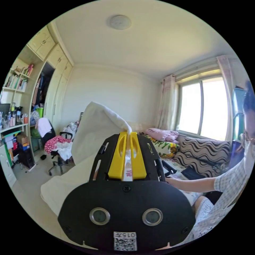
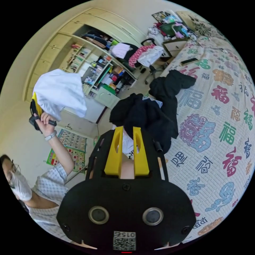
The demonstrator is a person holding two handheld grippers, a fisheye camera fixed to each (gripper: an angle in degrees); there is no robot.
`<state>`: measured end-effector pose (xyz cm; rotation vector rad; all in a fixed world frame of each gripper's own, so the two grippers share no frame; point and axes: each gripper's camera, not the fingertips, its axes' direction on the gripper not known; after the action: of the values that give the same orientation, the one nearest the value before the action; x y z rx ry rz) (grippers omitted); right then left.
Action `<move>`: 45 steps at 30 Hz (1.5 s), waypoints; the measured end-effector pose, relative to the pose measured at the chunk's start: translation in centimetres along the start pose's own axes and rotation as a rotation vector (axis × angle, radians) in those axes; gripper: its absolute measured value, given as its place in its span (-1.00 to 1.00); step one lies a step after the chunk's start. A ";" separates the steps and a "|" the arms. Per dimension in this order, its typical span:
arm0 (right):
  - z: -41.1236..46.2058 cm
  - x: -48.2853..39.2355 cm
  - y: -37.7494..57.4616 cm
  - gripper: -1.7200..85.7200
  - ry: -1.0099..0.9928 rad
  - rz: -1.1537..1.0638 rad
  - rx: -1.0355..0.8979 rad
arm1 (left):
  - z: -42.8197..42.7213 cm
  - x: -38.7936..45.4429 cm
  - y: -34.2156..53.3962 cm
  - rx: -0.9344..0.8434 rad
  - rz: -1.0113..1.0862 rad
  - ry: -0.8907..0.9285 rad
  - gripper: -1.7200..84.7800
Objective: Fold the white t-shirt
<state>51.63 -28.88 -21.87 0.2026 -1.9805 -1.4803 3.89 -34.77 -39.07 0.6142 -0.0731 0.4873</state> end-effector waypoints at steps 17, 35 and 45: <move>-16.4 4.9 33.1 -0.92 0.287 0.010 0.172 | 25.6 23.9 20.0 -0.513 -0.277 0.859 -0.86; -21.4 16.8 47.7 -0.97 0.253 0.487 0.270 | 45.6 13.4 37.6 -1.138 -0.347 -0.149 -0.83; -22.9 17.0 49.0 -0.80 0.451 0.487 0.207 | 49.2 6.4 16.9 -0.390 -0.309 -0.302 -0.75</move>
<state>63.84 -38.25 32.64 0.1160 -1.6563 -0.8342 5.58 -48.16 11.57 0.3028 -0.3465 0.0718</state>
